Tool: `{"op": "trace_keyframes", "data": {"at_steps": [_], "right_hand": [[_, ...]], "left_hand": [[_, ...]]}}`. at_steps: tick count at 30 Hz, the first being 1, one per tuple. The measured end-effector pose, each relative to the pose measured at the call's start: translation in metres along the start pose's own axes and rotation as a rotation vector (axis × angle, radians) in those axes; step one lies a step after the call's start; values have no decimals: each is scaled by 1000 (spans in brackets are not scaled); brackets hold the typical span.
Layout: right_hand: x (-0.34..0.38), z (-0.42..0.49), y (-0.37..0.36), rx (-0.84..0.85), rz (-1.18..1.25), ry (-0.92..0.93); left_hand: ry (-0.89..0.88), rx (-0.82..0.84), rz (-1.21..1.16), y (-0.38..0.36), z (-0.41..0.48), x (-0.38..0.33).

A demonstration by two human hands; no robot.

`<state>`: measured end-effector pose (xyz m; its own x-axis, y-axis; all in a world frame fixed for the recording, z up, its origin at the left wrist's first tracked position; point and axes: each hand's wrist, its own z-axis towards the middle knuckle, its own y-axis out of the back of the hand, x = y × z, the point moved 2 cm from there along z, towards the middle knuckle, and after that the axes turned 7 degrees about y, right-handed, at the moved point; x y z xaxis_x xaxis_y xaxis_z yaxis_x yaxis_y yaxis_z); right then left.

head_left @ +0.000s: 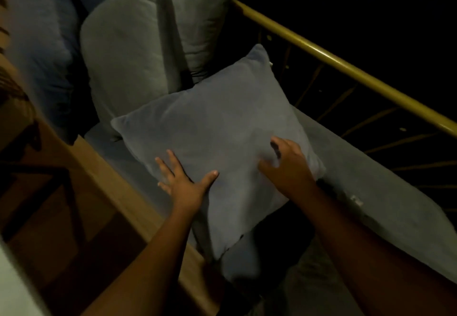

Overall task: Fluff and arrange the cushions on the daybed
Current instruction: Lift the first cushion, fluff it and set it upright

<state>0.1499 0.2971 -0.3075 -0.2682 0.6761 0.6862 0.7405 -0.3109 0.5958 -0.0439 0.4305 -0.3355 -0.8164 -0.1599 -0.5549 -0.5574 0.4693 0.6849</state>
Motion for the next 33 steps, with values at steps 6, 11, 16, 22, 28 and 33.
{"op": "trace_keyframes", "data": {"at_steps": [6,11,16,22,28,33], "right_hand": [[9,65,-3,-121,-37,18],[-9,107,-3,-70,-53,-114],[-34,120,-2,-14,142,-219],[-27,89,6,-116,223,-276],[-20,41,31,-209,395,-198],[-11,-5,70,-263,464,-69]], "left_hand": [[188,-5,-250,-2,42,36],[294,67,-456,-2,68,57],[321,111,-575,-11,74,69],[333,251,-701,-2,35,56],[230,162,-695,19,-3,8],[-66,114,-636,38,-31,-56]]}}
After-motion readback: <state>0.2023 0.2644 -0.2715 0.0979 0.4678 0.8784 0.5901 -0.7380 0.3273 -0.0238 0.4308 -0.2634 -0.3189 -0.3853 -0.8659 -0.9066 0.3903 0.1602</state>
